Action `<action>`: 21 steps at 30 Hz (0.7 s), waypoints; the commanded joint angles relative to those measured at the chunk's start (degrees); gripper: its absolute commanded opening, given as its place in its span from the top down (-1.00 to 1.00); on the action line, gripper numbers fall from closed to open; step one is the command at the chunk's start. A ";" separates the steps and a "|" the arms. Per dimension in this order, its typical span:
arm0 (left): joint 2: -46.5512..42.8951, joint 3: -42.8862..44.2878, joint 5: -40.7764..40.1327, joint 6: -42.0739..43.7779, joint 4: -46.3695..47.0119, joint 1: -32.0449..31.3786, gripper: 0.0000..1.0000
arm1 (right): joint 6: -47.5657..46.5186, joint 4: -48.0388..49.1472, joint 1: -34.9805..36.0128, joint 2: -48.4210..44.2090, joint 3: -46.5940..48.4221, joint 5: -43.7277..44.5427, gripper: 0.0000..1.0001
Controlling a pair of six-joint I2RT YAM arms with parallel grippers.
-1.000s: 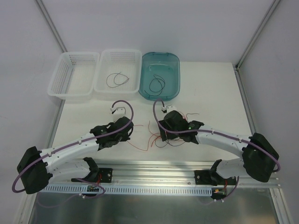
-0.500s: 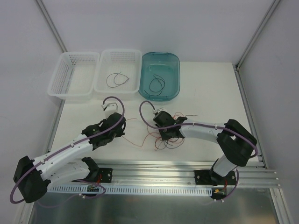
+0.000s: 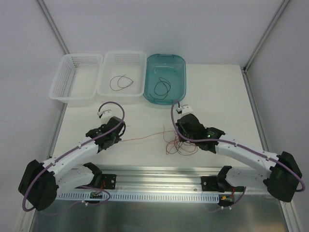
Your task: Untangle the cables
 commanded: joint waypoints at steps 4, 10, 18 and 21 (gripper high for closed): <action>5.33 0.37 3.49 -0.17 1.36 0.44 0.79 | -3.65 2.82 -0.42 -7.36 0.61 -0.66 0.99; -1.83 1.17 16.13 7.29 6.89 0.27 -0.51 | -5.50 3.78 -0.42 -7.01 1.93 -6.37 0.99; -10.66 3.62 36.28 19.94 15.50 -1.48 -0.98 | -8.58 4.31 -0.15 -6.04 4.30 -12.61 0.99; -5.94 5.03 35.24 25.21 19.45 -7.62 -0.98 | -10.06 5.28 0.11 -6.04 4.56 -15.17 0.99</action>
